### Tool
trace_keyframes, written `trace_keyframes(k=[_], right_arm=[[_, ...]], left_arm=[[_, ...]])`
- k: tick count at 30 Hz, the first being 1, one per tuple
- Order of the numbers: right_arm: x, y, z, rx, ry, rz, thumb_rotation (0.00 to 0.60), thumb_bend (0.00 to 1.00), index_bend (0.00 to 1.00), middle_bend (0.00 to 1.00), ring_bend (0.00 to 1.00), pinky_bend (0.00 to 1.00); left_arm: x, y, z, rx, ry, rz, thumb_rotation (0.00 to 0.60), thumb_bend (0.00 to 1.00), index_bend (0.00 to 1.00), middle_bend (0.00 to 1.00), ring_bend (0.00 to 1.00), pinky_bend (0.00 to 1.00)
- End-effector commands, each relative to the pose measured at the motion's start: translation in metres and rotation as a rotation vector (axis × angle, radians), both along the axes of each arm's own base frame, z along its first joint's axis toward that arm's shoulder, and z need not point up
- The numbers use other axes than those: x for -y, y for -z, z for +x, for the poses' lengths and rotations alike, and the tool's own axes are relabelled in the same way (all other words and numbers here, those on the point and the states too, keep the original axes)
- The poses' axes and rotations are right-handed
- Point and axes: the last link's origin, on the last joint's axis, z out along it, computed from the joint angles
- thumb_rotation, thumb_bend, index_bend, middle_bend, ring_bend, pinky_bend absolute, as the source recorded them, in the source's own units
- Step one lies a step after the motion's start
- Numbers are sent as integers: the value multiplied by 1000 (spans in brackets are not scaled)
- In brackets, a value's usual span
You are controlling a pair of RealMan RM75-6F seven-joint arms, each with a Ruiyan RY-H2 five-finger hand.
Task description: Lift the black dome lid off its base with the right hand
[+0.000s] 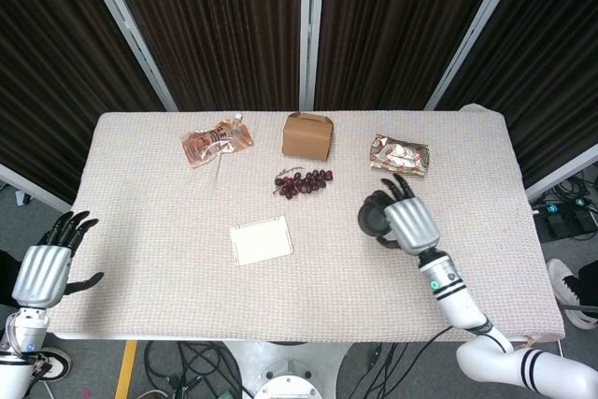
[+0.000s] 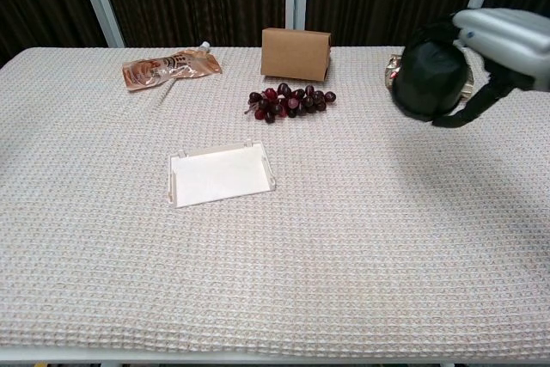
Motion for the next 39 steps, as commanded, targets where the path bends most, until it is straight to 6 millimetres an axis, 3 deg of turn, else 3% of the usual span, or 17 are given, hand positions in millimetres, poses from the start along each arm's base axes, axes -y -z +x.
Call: trace_keyframes(k=[1, 4, 8, 11, 13, 18, 21, 23, 25, 29, 31, 32, 34, 39], right_arm=[[-13, 38, 52, -52, -103, 158, 600, 101, 400, 449, 102, 0], [0, 11, 25, -70, 4, 49, 600, 101, 400, 450, 105, 0], [16, -55, -41, -75, 223, -131, 600, 102, 400, 451, 104, 0], [13, -73, -63, -36, 308, -145, 600, 108, 399, 453, 102, 0], [9, -60, -56, -15, 290, -91, 600, 113, 400, 453, 102, 0], [-2, 25, 12, 48, 117, 137, 600, 112, 399, 453, 102, 0], [-10, 57, 48, 83, 28, 196, 600, 111, 400, 452, 105, 0], [-9, 53, 53, 92, 7, 154, 600, 110, 401, 451, 105, 0], [-3, 31, 36, 67, 20, 53, 600, 110, 401, 451, 106, 0], [7, -49, -51, 42, 242, -175, 600, 111, 401, 452, 105, 0], [4, -68, -78, 64, 333, -202, 600, 119, 400, 455, 102, 0], [2, -69, -83, 76, 352, -183, 600, 122, 400, 455, 102, 0], [1, -54, -73, 69, 311, -120, 600, 130, 400, 455, 102, 0], [-6, 33, 14, 77, 73, 127, 600, 129, 401, 455, 104, 0]], left_arm=[[-1, 0, 1, 2, 0, -2, 600, 23, 166, 107, 76, 304], [-1, 1, 0, 4, 2, -10, 600, 23, 166, 107, 76, 305], [-2, 4, -3, 9, -5, -24, 600, 23, 166, 107, 76, 304], [-3, 5, -3, 11, 1, -27, 600, 24, 166, 107, 76, 305], [-2, 5, -2, 11, 5, -26, 600, 24, 166, 107, 76, 305], [1, -1, -3, -3, -6, -7, 600, 24, 166, 107, 76, 304], [2, -4, -4, -8, -14, 1, 600, 24, 166, 107, 76, 304], [1, -2, -4, -10, -15, -5, 600, 24, 166, 107, 76, 304], [0, 1, -3, -8, -14, -17, 600, 23, 166, 107, 76, 305], [-4, 10, -4, 0, -10, -45, 600, 24, 166, 107, 76, 304], [-6, 11, -3, 1, -5, -48, 600, 23, 166, 107, 76, 304], [-7, 12, -2, 4, -1, -48, 600, 23, 166, 107, 76, 304], [-6, 12, -1, 4, 7, -45, 600, 23, 166, 107, 76, 304], [-1, 8, -5, -9, -16, -35, 600, 23, 166, 107, 76, 305]])
